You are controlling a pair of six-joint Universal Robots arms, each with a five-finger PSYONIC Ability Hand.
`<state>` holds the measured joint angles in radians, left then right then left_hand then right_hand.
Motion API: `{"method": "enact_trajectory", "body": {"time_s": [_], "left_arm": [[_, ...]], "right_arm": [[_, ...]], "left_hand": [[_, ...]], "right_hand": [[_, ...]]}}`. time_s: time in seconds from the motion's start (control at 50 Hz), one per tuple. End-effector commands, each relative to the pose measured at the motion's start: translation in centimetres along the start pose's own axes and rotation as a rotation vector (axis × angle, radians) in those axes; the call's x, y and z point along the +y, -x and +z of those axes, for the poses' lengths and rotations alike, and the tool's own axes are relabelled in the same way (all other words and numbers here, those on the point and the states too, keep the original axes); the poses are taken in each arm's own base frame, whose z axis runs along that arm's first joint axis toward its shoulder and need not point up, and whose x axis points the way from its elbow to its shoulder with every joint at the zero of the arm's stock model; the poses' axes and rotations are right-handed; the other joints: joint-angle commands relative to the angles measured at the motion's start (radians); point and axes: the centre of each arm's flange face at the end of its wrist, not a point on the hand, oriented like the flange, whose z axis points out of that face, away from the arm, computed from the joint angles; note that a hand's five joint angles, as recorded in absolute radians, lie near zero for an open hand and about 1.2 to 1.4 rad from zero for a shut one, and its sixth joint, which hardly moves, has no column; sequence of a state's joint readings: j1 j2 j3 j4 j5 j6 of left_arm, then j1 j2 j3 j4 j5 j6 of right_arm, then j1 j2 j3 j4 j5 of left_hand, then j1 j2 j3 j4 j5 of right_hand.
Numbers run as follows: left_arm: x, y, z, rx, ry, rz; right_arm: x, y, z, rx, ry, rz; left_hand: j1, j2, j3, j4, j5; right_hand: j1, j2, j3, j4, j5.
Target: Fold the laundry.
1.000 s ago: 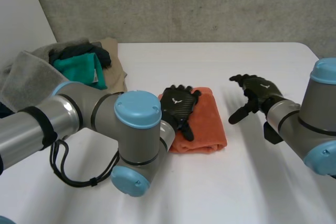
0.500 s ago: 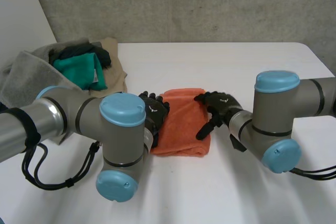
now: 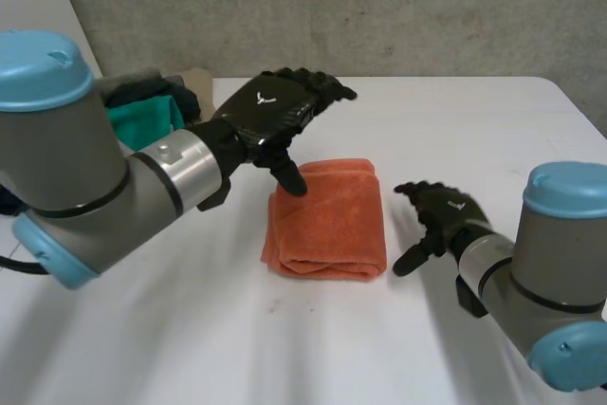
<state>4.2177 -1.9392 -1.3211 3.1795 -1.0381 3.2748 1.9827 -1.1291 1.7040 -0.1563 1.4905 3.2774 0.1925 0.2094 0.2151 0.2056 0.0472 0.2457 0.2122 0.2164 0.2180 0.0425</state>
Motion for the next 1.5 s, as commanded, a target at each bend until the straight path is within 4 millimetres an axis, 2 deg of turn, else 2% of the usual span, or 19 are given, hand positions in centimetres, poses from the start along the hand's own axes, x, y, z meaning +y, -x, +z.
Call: {"method": "enact_trajectory", "body": {"time_s": [0.02, 0.24, 0.56, 0.68, 0.8, 0.84, 0.9, 0.96, 1.08, 1.12, 1.2, 1.22, 1.26, 1.28, 1.34, 1.36, 1.42, 1.44, 1.5], "left_arm": [[0.5, -0.5, -0.6, 0.085, 0.021, -0.074], [0.7, -0.6, -0.8, 0.074, 0.028, -0.079], [0.7, -0.7, -0.7, 0.077, 0.025, -0.077], [0.5, -1.0, -0.7, 0.086, 0.021, -0.075], [0.5, -1.0, -0.6, 0.089, 0.018, -0.075], [0.5, -1.0, -0.5, 0.087, 0.017, -0.074], [0.5, -0.9, -0.5, 0.087, 0.018, -0.075], [0.5, -0.9, -0.4, 0.087, 0.016, -0.073], [0.2, -0.9, -0.3, 0.089, 0.004, -0.067], [0.0, -0.8, -0.2, 0.087, -0.002, -0.064], [-0.4, -0.8, 0.0, 0.087, -0.014, -0.059], [-0.5, -0.8, 0.0, 0.088, -0.016, -0.058], [-0.8, -1.2, 0.1, 0.098, -0.023, -0.053], [-0.9, -1.3, 0.1, 0.101, -0.026, -0.051], [-1.2, -1.8, 0.3, 0.114, -0.036, -0.045], [-1.3, -1.9, 0.3, 0.117, -0.039, -0.043], [-1.6, -2.5, 0.4, 0.131, -0.046, -0.038], [-1.6, -2.7, 0.4, 0.136, -0.047, -0.038], [-1.9, -3.4, 0.5, 0.155, -0.055, -0.033]], "right_arm": [[1.7, 0.8, 1.4, -0.093, 0.042, 0.119], [2.9, 2.1, 3.2, -0.116, 0.042, 0.105], [1.7, 2.9, 5.0, -0.139, -0.029, 0.120], [1.8, 3.0, 5.9, -0.142, -0.029, 0.133], [2.4, 2.9, 6.6, -0.141, -0.018, 0.135], [2.5, 3.2, 6.9, -0.150, -0.018, 0.134], [2.2, 3.4, 7.2, -0.158, -0.032, 0.134], [1.6, 3.6, 7.3, -0.166, -0.052, 0.129], [-1.5, 3.5, 8.8, -0.178, -0.164, 0.127], [-2.3, 2.6, 9.8, -0.163, -0.194, 0.132], [-4.6, -3.1, 12.6, -0.039, -0.275, 0.156], [-5.7, -5.6, 13.5, 0.010, -0.313, 0.165], [-6.7, -7.7, 14.3, 0.050, -0.349, 0.170], [-7.4, -9.9, 15.0, 0.099, -0.382, 0.177], [-8.5, -12.8, 16.0, 0.164, -0.432, 0.184], [-9.3, -14.9, 16.5, 0.208, -0.464, 0.187], [-10.0, -17.9, 17.1, 0.257, -0.494, 0.182], [-10.3, -19.7, 17.4, 0.296, -0.502, 0.174], [-10.7, -22.5, 17.6, 0.348, -0.516, 0.147]], "left_hand": [[0.024, 0.007, 0.001, 0.011, -0.005], [0.027, 0.010, 0.004, 0.014, -0.002], [0.042, 0.025, 0.019, 0.028, 0.012], [0.042, 0.025, 0.019, 0.028, 0.012], [0.047, 0.030, 0.025, 0.034, 0.018], [0.047, 0.031, 0.025, 0.034, 0.018], [0.050, 0.033, 0.028, 0.037, 0.021], [0.050, 0.033, 0.028, 0.037, 0.021], [0.050, 0.033, 0.028, 0.037, 0.021], [0.050, 0.033, 0.028, 0.037, 0.021], [0.050, 0.033, 0.028, 0.037, 0.021], [0.050, 0.033, 0.028, 0.037, 0.021], [0.050, 0.033, 0.028, 0.037, 0.021], [0.050, 0.033, 0.028, 0.037, 0.021], [0.050, 0.033, 0.028, 0.037, 0.021], [0.050, 0.033, 0.028, 0.037, 0.021], [0.050, 0.033, 0.028, 0.037, 0.021], [0.050, 0.033, 0.028, 0.037, 0.021], [0.047, 0.031, 0.025, 0.034, 0.018]], "right_hand": [[-0.071, -0.038, -0.042, -0.043, -0.043], [-0.046, -0.013, -0.017, -0.019, -0.018], [0.453, 0.486, 0.482, 0.480, 0.481], [0.303, 0.337, 0.333, 0.331, 0.332], [0.335, 0.369, 0.365, 0.363, 0.364], [0.537, 0.570, 0.566, 0.565, 0.566], [1.149, 1.182, 1.178, 1.177, 1.178], [1.151, 1.184, 1.180, 1.178, 1.179], [1.151, 1.184, 1.180, 1.178, 1.179], [1.151, 1.184, 1.180, 1.178, 1.179], [1.151, 1.184, 1.180, 1.178, 1.179], [1.151, 1.184, 1.180, 1.178, 1.179], [1.151, 1.184, 1.180, 1.178, 1.179], [1.151, 1.184, 1.180, 1.178, 1.179], [1.151, 1.184, 1.180, 1.178, 1.179], [1.151, 1.184, 1.180, 1.178, 1.179], [1.151, 1.184, 1.180, 1.178, 1.179], [1.151, 1.184, 1.180, 1.178, 1.179], [1.151, 1.184, 1.180, 1.178, 1.179]]}}
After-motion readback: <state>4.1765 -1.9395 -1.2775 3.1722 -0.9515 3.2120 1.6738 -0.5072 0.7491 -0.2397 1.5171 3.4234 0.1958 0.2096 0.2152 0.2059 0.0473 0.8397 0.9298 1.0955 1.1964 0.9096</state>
